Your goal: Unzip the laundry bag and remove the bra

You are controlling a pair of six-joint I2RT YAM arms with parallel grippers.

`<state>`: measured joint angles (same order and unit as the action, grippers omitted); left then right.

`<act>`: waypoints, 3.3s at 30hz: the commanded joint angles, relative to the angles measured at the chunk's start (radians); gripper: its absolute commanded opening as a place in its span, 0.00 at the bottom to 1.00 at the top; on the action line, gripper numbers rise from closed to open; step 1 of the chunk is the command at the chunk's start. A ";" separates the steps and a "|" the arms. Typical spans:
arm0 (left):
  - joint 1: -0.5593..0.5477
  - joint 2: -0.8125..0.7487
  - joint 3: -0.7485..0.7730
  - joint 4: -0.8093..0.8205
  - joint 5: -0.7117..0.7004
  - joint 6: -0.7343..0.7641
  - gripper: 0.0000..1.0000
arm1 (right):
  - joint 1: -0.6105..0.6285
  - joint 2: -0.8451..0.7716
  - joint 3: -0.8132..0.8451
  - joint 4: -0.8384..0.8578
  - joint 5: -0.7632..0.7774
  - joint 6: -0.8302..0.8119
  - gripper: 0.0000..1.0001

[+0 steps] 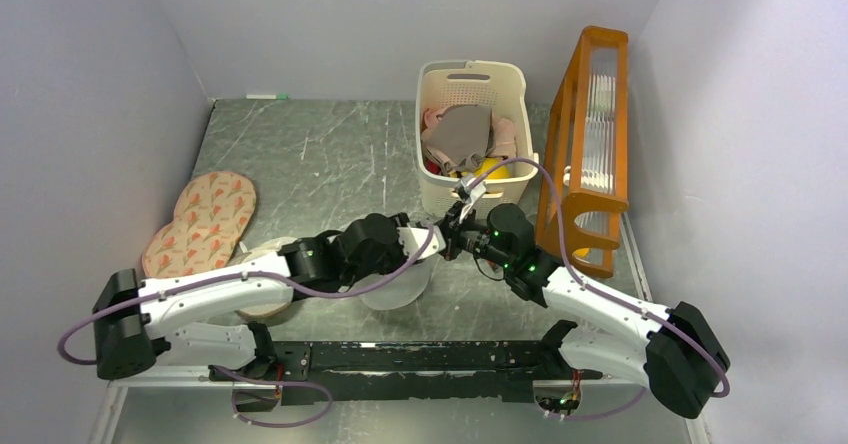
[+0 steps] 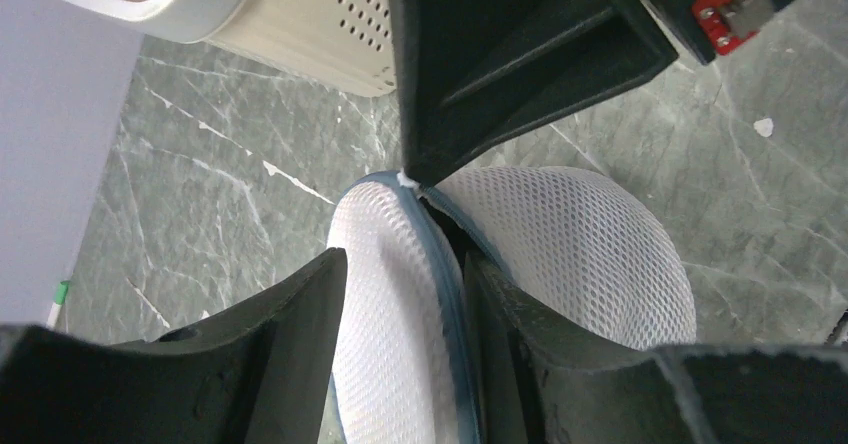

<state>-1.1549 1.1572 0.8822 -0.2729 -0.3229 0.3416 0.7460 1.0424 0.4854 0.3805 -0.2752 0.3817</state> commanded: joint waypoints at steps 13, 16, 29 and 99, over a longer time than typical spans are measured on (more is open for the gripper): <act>-0.006 -0.033 0.019 0.039 -0.095 -0.025 0.13 | 0.027 0.033 -0.003 0.071 -0.024 -0.005 0.00; -0.006 -0.084 -0.003 0.070 -0.066 -0.016 0.07 | 0.027 0.037 -0.003 0.080 -0.016 0.002 0.00; -0.007 -0.249 -0.101 0.150 0.079 0.057 0.07 | 0.020 0.119 0.022 0.119 0.129 0.049 0.00; -0.009 -0.298 -0.100 0.143 0.014 0.035 0.07 | -0.084 0.172 0.093 0.091 0.085 0.016 0.00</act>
<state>-1.1610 0.9134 0.8013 -0.2195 -0.3309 0.3668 0.7204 1.1938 0.5583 0.4644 -0.1902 0.4110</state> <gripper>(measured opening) 0.093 0.007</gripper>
